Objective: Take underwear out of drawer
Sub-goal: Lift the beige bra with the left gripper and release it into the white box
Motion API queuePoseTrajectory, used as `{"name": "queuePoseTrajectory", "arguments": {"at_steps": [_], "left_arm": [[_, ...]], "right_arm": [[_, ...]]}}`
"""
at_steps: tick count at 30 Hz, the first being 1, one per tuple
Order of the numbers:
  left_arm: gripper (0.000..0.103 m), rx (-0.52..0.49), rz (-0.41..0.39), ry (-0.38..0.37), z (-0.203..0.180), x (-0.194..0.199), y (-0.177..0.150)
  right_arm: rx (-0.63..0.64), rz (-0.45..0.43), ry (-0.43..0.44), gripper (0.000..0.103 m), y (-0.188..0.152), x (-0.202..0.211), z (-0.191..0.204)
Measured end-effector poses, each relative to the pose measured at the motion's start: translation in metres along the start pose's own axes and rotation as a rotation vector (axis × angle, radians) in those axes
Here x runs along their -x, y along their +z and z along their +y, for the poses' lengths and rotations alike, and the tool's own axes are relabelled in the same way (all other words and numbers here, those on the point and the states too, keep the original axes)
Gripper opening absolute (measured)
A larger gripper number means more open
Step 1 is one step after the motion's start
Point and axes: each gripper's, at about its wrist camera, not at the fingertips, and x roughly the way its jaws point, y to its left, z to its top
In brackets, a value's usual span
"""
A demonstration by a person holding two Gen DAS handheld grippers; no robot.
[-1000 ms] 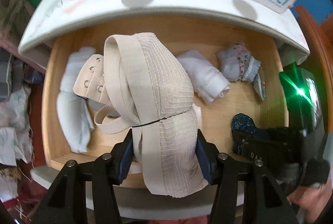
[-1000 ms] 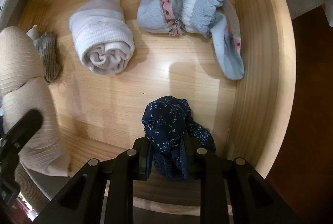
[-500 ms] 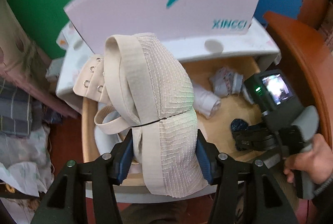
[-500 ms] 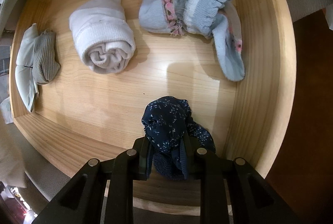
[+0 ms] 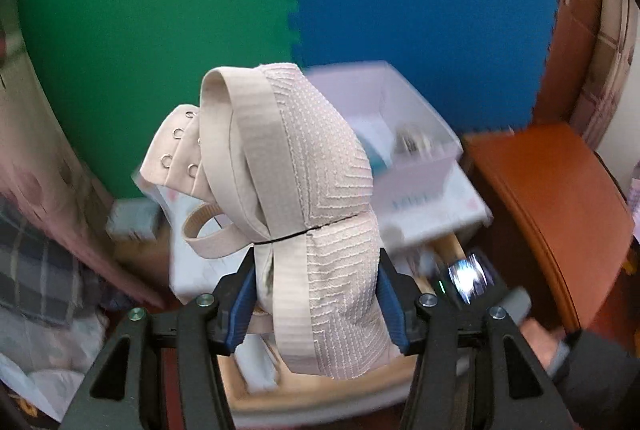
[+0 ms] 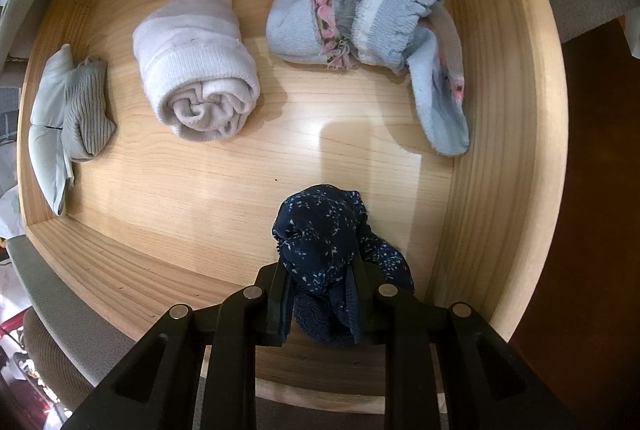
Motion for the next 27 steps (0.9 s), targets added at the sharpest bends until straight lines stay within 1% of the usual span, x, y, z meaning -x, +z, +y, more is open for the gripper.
{"name": "queuePoseTrajectory", "arguments": {"at_steps": [3, 5, 9, 11, 13, 17, 19, 21, 25, 27], "left_arm": [[0.055, -0.016, -0.072, 0.044, 0.012, 0.005, 0.032], [0.055, -0.032, -0.106, 0.071, 0.019, -0.003, 0.052], [0.055, -0.055, -0.120, 0.106, 0.034, -0.036, 0.083], [0.055, -0.049, -0.095, 0.115, 0.041, -0.056, 0.091], [0.055, -0.027, -0.051, 0.120, 0.050, -0.083, 0.099], [0.055, -0.008, 0.051, 0.144, 0.061, -0.134, 0.101], [0.056, -0.007, 0.100, 0.149, 0.062, -0.153, 0.100], [0.056, 0.002, 0.144, 0.129, 0.064, -0.170, 0.096], [0.059, 0.006, 0.178, 0.138, 0.065, -0.185, 0.088], [0.062, 0.009, 0.192, 0.137, 0.066, -0.190, 0.086]], "right_arm": [[0.000, 0.000, -0.002, 0.021, 0.000, 0.000, 0.000], [-0.001, -0.001, 0.000, 0.021, 0.000, 0.001, 0.000], [0.001, -0.001, -0.002, 0.021, 0.000, 0.000, 0.001], [0.001, -0.001, -0.002, 0.021, -0.001, 0.000, 0.002], [0.001, -0.001, -0.003, 0.021, -0.001, 0.001, 0.002], [0.004, -0.001, -0.004, 0.021, -0.001, 0.001, 0.004], [0.002, -0.001, -0.004, 0.021, -0.001, 0.001, 0.005], [0.008, 0.001, -0.009, 0.022, -0.001, 0.001, 0.007], [0.017, 0.002, -0.023, 0.022, -0.001, 0.000, 0.013], [0.014, 0.002, -0.021, 0.022, -0.001, 0.000, 0.015]]}}
